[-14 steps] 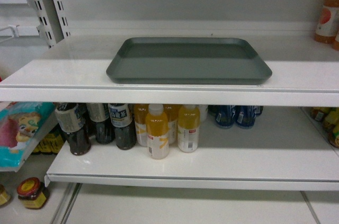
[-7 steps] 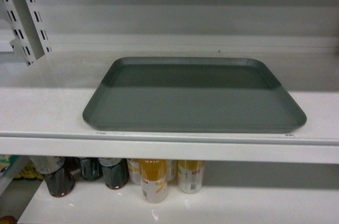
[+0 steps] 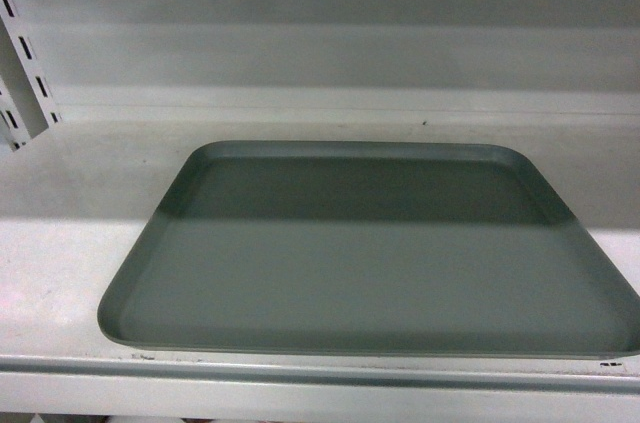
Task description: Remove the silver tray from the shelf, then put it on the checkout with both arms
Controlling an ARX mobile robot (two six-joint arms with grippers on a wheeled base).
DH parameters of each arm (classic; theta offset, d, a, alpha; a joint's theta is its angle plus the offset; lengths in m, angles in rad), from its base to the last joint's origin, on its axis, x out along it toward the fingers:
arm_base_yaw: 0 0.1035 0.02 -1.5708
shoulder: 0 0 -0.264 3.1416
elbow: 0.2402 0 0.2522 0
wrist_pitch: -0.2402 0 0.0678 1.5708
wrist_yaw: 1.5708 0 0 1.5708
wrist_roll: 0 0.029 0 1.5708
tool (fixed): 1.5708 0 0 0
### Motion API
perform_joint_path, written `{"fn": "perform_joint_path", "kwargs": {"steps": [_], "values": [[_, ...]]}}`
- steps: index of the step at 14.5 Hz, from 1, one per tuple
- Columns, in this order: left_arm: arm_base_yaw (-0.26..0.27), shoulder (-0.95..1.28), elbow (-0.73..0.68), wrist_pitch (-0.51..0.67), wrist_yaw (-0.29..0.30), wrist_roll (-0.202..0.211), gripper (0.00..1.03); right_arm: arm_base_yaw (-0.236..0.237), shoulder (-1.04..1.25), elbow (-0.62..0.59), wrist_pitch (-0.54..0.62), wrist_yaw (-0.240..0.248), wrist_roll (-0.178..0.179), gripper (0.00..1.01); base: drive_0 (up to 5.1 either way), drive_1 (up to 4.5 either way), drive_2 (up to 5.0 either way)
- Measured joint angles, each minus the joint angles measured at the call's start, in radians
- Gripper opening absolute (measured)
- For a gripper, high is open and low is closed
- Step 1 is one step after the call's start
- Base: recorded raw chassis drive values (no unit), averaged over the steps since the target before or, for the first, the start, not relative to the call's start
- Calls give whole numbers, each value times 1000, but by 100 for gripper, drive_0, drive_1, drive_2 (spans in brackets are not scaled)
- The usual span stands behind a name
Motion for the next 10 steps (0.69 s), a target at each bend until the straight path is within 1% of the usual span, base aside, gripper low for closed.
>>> {"fn": "perform_joint_path", "kwargs": {"steps": [10], "values": [[0,0,0,2,0,0,98,0,0,0,3,0,0,98,0,0,0]]}}
